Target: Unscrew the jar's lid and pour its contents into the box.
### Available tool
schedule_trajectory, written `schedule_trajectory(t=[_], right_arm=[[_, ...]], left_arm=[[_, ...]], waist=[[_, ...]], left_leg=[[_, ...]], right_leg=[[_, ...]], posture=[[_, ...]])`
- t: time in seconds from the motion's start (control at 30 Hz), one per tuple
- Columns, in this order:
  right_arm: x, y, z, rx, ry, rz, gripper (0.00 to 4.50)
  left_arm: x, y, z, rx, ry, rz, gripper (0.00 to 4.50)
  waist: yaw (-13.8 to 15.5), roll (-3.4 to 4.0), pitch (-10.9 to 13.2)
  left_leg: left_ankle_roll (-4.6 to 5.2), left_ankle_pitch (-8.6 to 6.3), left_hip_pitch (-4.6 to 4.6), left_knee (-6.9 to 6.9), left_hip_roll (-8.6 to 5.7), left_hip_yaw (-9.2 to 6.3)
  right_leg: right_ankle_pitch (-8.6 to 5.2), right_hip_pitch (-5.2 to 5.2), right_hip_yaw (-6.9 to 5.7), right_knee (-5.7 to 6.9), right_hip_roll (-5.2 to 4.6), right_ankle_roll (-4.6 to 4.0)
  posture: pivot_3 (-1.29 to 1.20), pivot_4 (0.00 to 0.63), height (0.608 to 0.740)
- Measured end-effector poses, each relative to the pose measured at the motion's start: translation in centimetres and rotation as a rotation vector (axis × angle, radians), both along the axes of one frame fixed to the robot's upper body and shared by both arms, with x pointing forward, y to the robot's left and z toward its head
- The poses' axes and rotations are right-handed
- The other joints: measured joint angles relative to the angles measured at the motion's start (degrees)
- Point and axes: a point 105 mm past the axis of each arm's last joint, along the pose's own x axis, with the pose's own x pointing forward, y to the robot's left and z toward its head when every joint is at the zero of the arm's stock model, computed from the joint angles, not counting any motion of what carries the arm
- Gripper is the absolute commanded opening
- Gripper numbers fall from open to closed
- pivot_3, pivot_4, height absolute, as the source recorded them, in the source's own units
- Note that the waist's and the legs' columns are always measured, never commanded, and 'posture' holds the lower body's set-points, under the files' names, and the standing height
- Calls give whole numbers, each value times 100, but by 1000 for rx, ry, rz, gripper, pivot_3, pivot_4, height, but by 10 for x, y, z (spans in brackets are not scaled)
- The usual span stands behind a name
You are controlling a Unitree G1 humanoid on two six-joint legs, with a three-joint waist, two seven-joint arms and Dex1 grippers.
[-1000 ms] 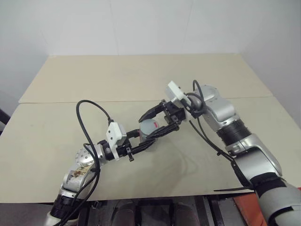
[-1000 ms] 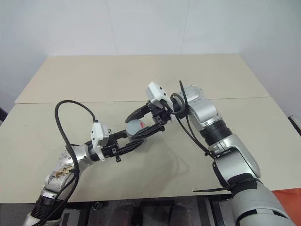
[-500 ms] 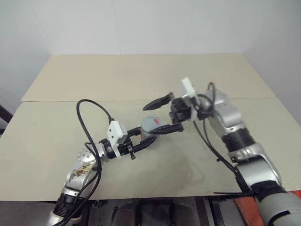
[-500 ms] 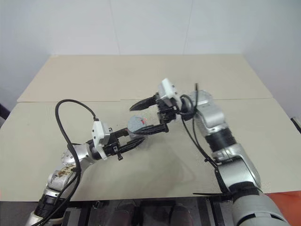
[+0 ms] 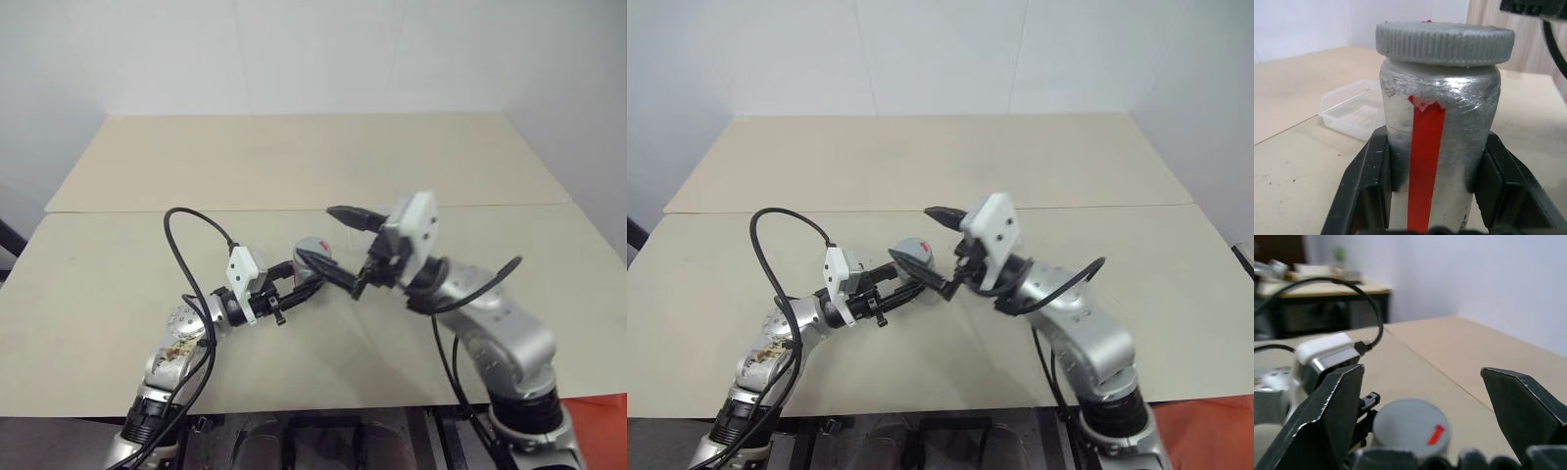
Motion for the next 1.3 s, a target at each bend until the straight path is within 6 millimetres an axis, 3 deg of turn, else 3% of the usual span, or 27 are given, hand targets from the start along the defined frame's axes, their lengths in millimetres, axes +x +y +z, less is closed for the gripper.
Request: schedule_trajectory(t=[0.27, 0.63, 1.3], right_arm=[[8, 17, -6, 4, 2, -96, 4500], [23, 14, -13, -21, 14, -169, 4500], [14, -18, -23, -67, 22, -192, 4500]], left_arm=[[2, 0, 0, 8, -11, 22, 1867], [3, 1, 2, 13, -34, 35, 1867], [15, 14, -6, 16, -6, 88, 1867]], waist=[[-16, 0, 0], [-48, 0, 0], [-62, 0, 0]], left_leg=[[1, 1, 1, 0, -2, 0], [1, 1, -1, -1, -1, -1], [2, 0, -1, -1, -1, -2]], right_leg=[[0, 3, -1, 0, 6, 0], [0, 2, -2, 0, 10, 0], [0, 4, -2, -2, 10, 1]], posture=[[0, 150, 740], [0, 150, 740], [0, 150, 740]])
